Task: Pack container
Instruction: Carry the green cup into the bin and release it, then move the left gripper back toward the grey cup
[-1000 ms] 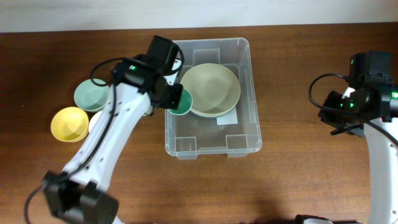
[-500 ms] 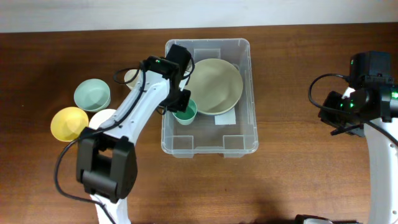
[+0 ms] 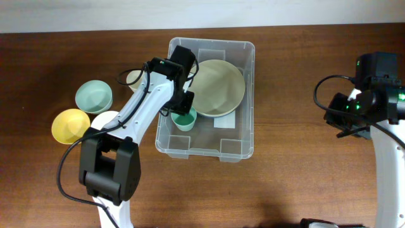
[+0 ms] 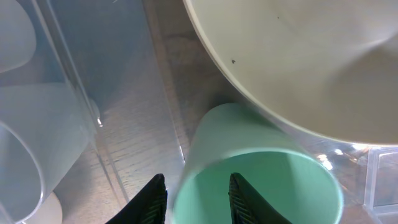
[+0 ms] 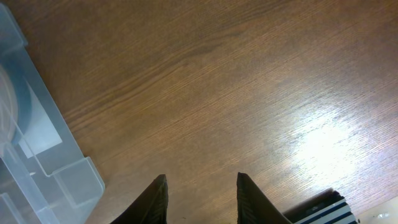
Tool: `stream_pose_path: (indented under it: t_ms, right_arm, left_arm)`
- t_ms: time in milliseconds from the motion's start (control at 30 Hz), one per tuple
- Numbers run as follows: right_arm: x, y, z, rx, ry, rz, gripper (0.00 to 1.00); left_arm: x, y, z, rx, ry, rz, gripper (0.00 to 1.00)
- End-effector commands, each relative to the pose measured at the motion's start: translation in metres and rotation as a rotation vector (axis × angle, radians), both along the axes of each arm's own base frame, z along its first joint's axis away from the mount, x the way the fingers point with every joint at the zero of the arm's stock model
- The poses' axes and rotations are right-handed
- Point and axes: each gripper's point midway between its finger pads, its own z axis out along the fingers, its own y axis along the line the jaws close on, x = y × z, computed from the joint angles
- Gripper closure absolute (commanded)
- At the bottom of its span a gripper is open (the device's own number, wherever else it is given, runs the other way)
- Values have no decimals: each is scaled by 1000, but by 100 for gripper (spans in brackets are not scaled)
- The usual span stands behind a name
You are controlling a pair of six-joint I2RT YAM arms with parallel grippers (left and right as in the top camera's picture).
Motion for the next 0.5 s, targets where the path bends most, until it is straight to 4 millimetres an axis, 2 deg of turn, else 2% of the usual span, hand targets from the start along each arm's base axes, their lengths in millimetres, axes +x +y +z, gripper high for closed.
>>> stream_pose_path:
  t_ms: [0,67,167,200,300,333,367,400,467]
  right_arm:
    - [-1,-1,0,-19,1,3,68]
    - [-1,-1,0,-19,2,3,69]
    - [-1,-1,0,-19,3,3,69]
    - [-1,-1,0,-19,3,3,69]
    - [-1,-1,0,-19,3,3,68]
    - [-1,-1,0,-19,3,3,68]
    - [-1,-1,0,-19,3,3,68]
    - [-1,-1,0,-19,3,3,68]
    - [-1,-1,0,-19,3,3,68]
  left_arm:
    - [1,4,-1,17,-2,-1,65]
    - [1,4,1,16,-3,-1,65]
    - [3,3,27,9,-22,-1,61]
    - [5,3,40,3,-39,0,61]
    - [18,11,97,31,-162,14,56]
    - [21,15,109,46,-195,20,51]
    - [25,19,121,59,-233,29,41]
    - [29,24,134,71,-272,42,37]
    - [34,33,142,82,-301,65,35]
